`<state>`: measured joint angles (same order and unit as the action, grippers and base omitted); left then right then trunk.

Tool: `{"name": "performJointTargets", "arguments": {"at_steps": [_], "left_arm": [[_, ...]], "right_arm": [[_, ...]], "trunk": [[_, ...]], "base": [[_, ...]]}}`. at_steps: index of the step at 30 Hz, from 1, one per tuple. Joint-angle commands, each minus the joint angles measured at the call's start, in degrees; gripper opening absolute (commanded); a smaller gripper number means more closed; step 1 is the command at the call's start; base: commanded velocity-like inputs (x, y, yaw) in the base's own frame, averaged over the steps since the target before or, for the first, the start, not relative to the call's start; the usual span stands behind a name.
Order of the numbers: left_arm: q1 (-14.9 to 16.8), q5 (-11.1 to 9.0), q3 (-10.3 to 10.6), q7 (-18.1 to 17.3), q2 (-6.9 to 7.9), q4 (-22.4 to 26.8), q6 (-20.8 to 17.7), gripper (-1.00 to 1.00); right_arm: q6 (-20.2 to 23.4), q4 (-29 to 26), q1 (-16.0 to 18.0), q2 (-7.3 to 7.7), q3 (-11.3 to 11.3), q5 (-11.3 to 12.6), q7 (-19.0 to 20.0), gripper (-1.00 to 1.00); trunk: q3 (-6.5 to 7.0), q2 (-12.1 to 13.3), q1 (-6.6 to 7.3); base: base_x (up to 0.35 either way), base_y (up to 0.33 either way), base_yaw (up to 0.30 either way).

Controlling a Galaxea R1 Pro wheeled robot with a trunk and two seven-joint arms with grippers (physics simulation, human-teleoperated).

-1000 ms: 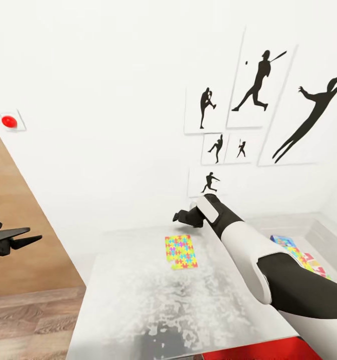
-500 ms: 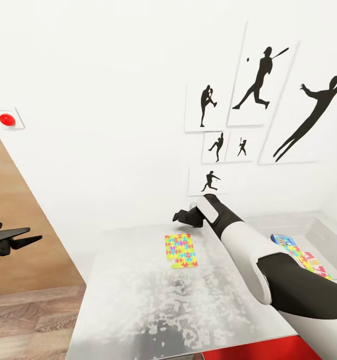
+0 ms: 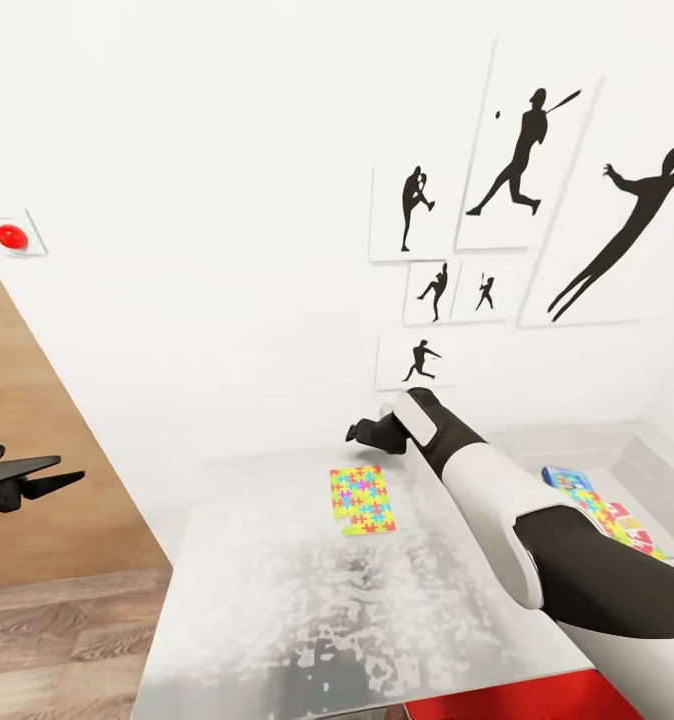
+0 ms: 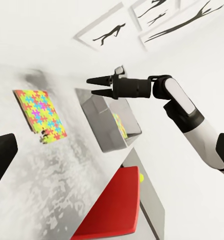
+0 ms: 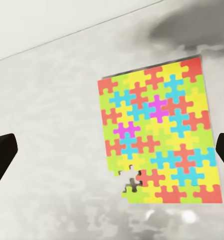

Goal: Put all the toys in the child's room - the three board games (two on the bed and one on the table), the two jigsaw puzzles on the table, and the tennis ball on the table - inside the toy box on the table in the child's room.

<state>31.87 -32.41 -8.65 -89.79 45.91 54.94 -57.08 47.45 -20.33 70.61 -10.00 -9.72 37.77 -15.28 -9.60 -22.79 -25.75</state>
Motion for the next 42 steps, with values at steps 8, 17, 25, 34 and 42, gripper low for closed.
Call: {"name": "performJointTargets", "arguments": {"at_steps": [8,17,25,34,42], "left_arm": [[0.0,-0.1,0.0,-0.2,0.00,0.1,-0.6,1.00],[0.0,0.0,0.0,-0.2,-0.03,0.0,-0.6,1.00],[0.0,0.0,0.0,-0.2,-0.03,0.0,-0.6,1.00],[0.0,0.0,0.2,-0.2,-0.47,0.1,-0.6,1.00],[0.0,0.0,0.3,-0.2,-0.61,0.1,-0.6,1.00]], "right_arm": [[0.1,0.2,0.1,0.12,-0.2,0.6,-0.5,1.00],[-0.1,0.3,0.1,1.06,-0.2,0.6,-0.6,1.00],[-1.7,0.5,0.1,1.51,-0.2,0.6,-0.6,1.00],[-2.0,0.6,0.1,1.56,-0.3,0.6,-0.6,1.00],[-2.1,0.6,0.0,2.04,-0.3,0.6,-0.6,1.00]], "trunk": [[-0.85,-0.1,-0.03],[-1.69,-0.1,-0.03],[-2.43,-0.1,-0.03],[-3.27,-0.1,-0.03],[-4.02,-0.1,-0.03]], "base": [[0.000,0.000,0.000],[0.000,0.000,0.000],[0.000,0.000,0.000],[0.000,0.000,0.000],[0.000,0.000,0.000]]}}
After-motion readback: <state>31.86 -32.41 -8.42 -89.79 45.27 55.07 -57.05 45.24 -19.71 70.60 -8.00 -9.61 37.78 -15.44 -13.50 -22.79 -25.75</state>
